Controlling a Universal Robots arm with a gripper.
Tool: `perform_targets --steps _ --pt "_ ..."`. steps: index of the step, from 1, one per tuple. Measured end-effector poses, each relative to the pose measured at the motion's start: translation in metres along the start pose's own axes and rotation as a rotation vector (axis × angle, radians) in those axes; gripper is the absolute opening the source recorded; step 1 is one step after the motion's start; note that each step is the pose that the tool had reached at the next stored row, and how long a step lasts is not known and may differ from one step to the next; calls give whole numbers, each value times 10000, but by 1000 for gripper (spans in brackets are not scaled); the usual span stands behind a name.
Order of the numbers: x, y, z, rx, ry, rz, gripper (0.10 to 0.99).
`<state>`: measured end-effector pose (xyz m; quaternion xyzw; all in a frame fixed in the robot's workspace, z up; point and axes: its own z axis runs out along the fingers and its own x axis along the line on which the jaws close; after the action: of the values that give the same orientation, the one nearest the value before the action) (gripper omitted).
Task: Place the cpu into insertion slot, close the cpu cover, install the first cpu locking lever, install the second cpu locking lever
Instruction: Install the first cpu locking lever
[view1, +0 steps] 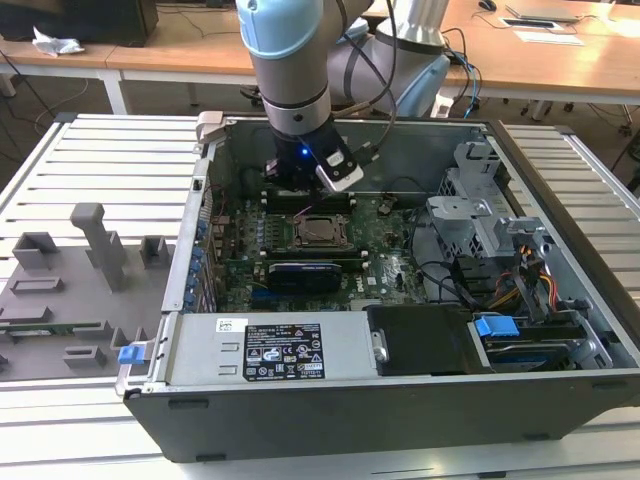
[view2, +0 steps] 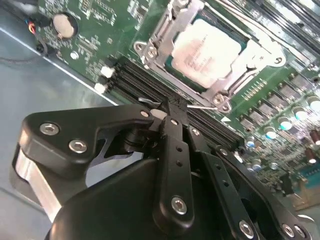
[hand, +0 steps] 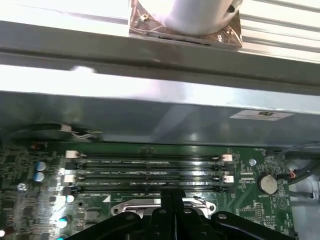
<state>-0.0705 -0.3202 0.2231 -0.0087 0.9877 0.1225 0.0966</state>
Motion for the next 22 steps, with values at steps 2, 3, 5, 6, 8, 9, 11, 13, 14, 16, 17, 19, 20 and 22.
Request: perform_targets --steps 2,3,5,6,8,9,11,13,14,16,17,19,20,22 --pt "-32 -7 39 87 -52 208 106" --pt "-30 -9 50 109 -70 273 106" --pt "-26 -10 77 162 -104 412 106" --pt "-24 -9 86 180 -113 451 106" --pt "-21 -1 102 208 -127 510 106" --pt "-20 10 111 216 -132 523 106" --pt "-17 61 136 240 -135 529 106" --pt "-15 95 156 291 -141 551 106" --pt "-15 99 166 329 -152 585 106" --pt "-20 97 181 382 -182 703 106" --pt "-20 96 191 413 -202 790 106" --pt "-19 101 209 449 -223 876 106" --pt "-17 104 223 477 -235 919 106" --pt "-14 104 246 546 -259 1005 106"
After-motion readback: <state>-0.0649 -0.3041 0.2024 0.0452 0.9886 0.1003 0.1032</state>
